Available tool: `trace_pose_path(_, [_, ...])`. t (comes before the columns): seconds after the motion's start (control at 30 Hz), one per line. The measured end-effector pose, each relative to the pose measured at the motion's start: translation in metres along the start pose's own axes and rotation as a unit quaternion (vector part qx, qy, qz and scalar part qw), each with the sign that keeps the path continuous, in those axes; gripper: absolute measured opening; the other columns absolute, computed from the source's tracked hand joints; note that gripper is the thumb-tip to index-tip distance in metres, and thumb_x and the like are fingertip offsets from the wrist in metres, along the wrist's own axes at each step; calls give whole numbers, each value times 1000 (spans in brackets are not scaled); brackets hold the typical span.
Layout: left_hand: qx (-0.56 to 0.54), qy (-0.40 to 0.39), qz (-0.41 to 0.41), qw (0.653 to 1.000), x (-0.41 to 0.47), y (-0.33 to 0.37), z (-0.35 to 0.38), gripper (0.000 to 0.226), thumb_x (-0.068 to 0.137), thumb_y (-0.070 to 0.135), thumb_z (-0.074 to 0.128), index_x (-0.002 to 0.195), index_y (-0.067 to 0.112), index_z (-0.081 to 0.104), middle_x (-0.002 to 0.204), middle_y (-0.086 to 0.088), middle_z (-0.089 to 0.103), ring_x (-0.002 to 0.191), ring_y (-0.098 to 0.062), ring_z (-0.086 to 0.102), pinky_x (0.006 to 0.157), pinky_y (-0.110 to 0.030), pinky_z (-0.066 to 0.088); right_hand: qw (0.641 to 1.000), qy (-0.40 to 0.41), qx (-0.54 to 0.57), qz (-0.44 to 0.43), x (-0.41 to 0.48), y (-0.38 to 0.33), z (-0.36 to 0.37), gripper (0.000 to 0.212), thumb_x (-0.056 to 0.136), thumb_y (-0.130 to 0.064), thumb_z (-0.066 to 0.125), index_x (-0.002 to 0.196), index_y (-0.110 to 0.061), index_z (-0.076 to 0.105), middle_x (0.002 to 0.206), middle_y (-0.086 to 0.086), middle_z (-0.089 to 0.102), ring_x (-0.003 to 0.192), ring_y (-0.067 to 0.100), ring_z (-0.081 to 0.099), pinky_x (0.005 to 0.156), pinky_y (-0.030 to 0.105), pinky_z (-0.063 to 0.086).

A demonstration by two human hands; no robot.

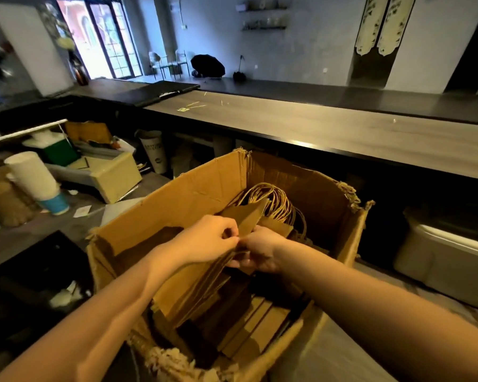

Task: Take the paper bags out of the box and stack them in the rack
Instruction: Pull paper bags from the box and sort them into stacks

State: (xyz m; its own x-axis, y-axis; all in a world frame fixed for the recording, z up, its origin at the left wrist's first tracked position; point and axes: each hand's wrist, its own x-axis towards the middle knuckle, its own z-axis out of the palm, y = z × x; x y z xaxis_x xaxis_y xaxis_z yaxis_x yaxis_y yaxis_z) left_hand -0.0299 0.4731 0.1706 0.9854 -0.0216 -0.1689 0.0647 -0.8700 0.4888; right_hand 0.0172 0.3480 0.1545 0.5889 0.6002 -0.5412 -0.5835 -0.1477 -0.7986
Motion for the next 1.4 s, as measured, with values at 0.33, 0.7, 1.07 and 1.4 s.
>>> trace_pose_path(0.33, [24, 95, -54, 994, -47, 24, -12, 67, 88, 51, 51, 145, 37, 18, 152, 10, 14, 139, -17, 19, 114, -42, 23, 981, -42, 76, -172, -65, 11, -14, 37, 97, 4, 39, 123, -21, 46, 103, 9, 63, 63, 14, 69, 58, 29, 59])
trace_pose_path(0.7, [96, 209, -135, 964, -25, 128, -26, 106, 72, 72, 54, 149, 34, -7, 158, -3, 6, 142, -33, 16, 112, -56, 17, 909, 116, 215, -337, -131, 46, -113, 26, 99, -19, 43, 120, -20, 58, 107, -2, 71, 92, 11, 69, 74, 28, 55])
trace_pose_path(1.07, [137, 61, 13, 989, -14, 210, 143, 109, 87, 29, 65, 144, 12, -26, 155, -8, 10, 129, -21, 41, 94, -29, 43, 810, 503, -40, -299, -174, 128, -226, 86, 74, -20, 78, 141, -25, 25, 126, -13, 41, 112, 4, 46, 90, 22, 40])
trace_pose_path(1.4, [56, -179, -108, 976, 17, 158, 254, 101, 92, 12, 57, 142, 18, -30, 158, -6, -14, 142, -24, 21, 103, -31, 36, 800, 532, -208, -184, -142, 236, -246, 111, 65, -8, 84, 150, -13, 14, 148, 4, 34, 135, 20, 34, 111, 38, 31])
